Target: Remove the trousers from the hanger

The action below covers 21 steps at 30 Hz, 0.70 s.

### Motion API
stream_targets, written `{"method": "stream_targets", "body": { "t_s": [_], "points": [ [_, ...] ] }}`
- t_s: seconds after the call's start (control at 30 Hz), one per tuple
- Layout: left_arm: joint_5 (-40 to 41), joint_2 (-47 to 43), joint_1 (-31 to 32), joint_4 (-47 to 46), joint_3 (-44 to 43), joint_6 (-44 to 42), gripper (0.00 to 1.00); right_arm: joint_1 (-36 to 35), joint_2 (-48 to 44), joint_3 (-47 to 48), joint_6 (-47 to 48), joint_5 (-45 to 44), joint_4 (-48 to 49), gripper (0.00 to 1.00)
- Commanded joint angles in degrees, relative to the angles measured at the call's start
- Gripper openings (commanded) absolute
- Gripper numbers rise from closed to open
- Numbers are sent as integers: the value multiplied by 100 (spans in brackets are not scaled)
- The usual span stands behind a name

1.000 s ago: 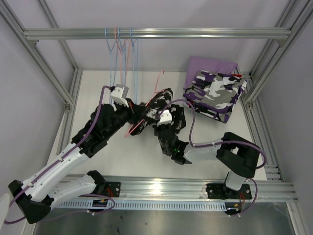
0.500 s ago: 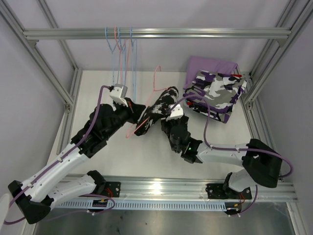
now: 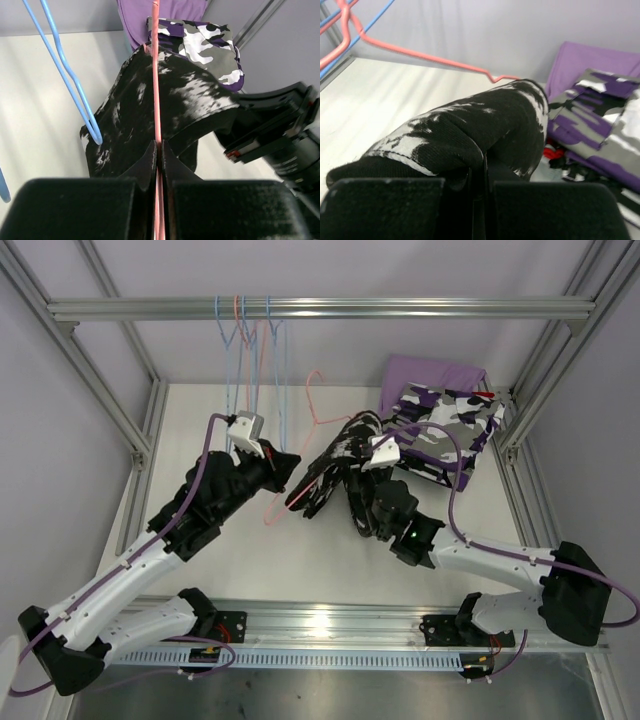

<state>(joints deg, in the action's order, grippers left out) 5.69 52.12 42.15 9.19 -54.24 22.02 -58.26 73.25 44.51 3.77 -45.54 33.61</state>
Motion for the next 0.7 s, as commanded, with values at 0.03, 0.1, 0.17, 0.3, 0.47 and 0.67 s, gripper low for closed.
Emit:
{"method": "stream_targets", "body": {
  "t_s": [0.03,0.1,0.17,0.3,0.47,0.67],
  "points": [
    [-191,17,48,-260,-289,74,0,227,-645,725,405,-26,367,0],
    [-218,26,48,-260,-280,92,0,315,-812,874,554,-8,287,0],
    [-227,53,48,-251,-307,101,0,368,-952,980,651,10,199,0],
    [-218,44,56,-251,-280,101,0,491,-1155,1173,879,36,85,0],
    [-226,53,56,-260,-289,92,0,666,-1427,1402,1213,-8,-3,0],
    [-279,88,56,-251,-298,127,0,798,-1744,1560,1907,-148,32,0]
  ]
}}
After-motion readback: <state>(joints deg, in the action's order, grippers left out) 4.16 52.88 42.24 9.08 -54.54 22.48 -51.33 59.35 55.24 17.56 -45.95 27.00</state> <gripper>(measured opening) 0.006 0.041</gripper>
